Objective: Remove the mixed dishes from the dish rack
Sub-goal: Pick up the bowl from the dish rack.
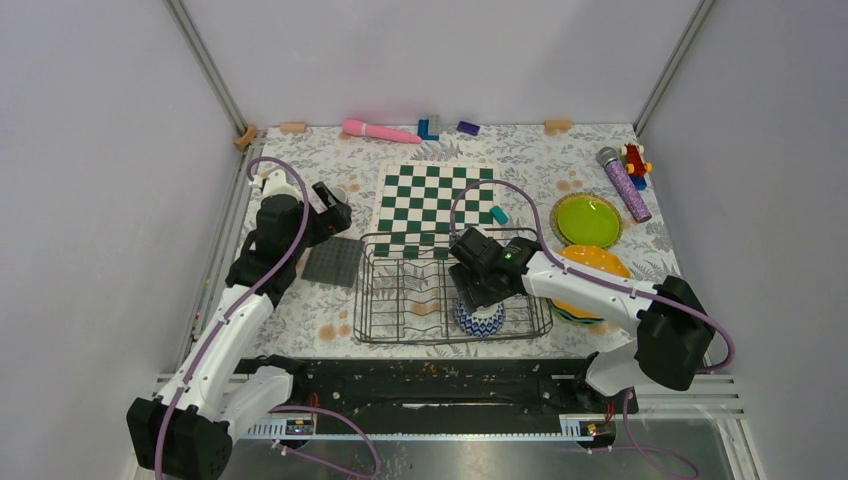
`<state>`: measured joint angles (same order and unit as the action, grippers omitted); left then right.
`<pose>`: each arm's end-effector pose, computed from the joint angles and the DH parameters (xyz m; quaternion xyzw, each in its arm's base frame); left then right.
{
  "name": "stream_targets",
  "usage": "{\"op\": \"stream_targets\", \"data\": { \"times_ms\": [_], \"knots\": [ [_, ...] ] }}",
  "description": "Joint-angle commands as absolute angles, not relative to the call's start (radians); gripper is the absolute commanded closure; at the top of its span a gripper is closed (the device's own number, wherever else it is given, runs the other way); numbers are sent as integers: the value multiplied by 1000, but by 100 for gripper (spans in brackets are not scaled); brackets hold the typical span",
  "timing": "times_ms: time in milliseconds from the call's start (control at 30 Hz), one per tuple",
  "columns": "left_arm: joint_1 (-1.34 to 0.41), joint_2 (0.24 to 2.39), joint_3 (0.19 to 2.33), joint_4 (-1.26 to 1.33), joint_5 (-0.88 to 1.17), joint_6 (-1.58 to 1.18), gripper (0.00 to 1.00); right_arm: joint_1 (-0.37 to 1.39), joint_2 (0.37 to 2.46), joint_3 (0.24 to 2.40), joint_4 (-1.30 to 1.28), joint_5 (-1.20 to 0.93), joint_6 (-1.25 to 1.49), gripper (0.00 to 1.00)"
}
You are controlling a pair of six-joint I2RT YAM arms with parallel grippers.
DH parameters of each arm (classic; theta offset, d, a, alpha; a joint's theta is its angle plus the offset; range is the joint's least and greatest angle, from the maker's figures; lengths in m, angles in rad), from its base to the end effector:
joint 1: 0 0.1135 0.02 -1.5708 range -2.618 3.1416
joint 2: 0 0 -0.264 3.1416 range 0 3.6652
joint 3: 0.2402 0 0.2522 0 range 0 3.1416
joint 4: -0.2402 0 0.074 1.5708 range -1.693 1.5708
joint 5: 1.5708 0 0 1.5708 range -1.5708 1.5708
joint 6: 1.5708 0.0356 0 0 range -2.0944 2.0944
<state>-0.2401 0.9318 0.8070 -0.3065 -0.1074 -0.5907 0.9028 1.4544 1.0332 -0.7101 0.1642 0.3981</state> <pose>0.2073 -0.0468 0.3087 -0.1751 0.8229 -0.1760 0.5111 0.1804 0.2192 0.2316 -0.2255 0.9463 0.0679 0.2214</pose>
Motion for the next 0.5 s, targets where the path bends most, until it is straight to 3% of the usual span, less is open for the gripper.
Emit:
{"op": "stream_targets", "data": {
  "times_ms": [0,467],
  "knots": [
    [-241,933,815,-280,-88,-573,1,913,1451,1065,-749,155,419,31],
    [-241,916,818,-288,-79,-569,1,913,1421,1049,-711,229,418,67]
  ]
}}
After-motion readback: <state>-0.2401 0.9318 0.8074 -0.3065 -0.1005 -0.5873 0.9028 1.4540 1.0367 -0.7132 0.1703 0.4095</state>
